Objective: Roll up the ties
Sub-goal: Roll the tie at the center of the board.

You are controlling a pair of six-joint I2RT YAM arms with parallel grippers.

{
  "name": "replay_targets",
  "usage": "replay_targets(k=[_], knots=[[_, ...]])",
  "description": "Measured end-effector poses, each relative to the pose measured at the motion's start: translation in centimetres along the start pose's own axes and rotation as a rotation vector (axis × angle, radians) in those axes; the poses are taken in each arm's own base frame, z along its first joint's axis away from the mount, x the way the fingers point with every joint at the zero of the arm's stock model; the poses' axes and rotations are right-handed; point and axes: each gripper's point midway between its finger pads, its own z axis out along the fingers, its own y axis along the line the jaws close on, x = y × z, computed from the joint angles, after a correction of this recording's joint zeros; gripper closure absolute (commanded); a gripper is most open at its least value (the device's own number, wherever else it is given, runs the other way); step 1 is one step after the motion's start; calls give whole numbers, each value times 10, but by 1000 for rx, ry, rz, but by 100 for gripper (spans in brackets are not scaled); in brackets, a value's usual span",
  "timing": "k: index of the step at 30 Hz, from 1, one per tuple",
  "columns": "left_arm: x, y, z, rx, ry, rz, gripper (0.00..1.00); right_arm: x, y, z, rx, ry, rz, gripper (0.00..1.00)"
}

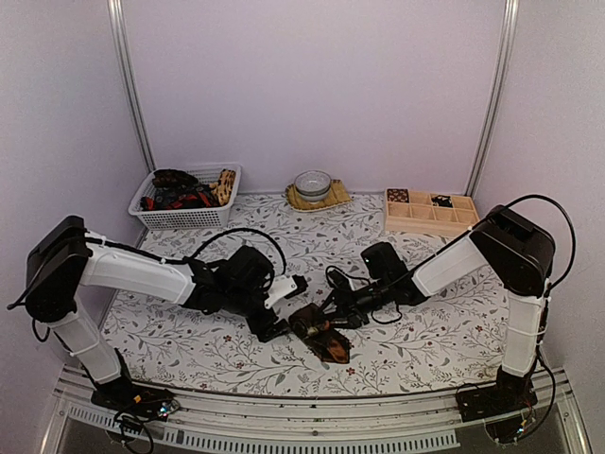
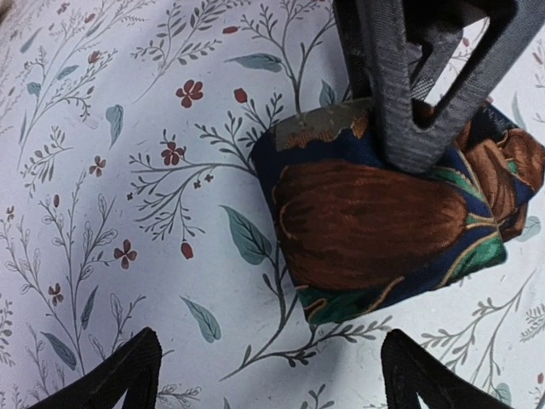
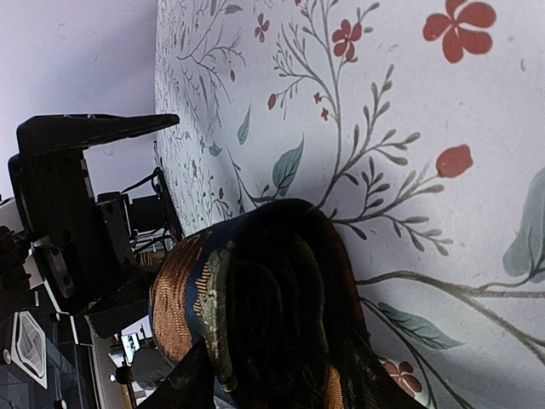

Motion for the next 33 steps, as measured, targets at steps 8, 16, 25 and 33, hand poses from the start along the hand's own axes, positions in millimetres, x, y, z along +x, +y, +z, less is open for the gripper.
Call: replay_targets(k=[8, 16, 25, 33], knots=[[-10, 2, 9, -3, -25, 28, 25, 0, 0, 0, 15, 5, -32, 50], [-10, -3, 21, 25, -26, 32, 54, 0, 0, 0, 31, 8, -48, 50], [-16, -8, 28, 34, -50, 22, 71, -2, 0, 1, 49, 10, -58, 50], [-21, -14, 31, 16, -74, 7, 70, -2, 2, 1, 50, 18, -69, 46]])
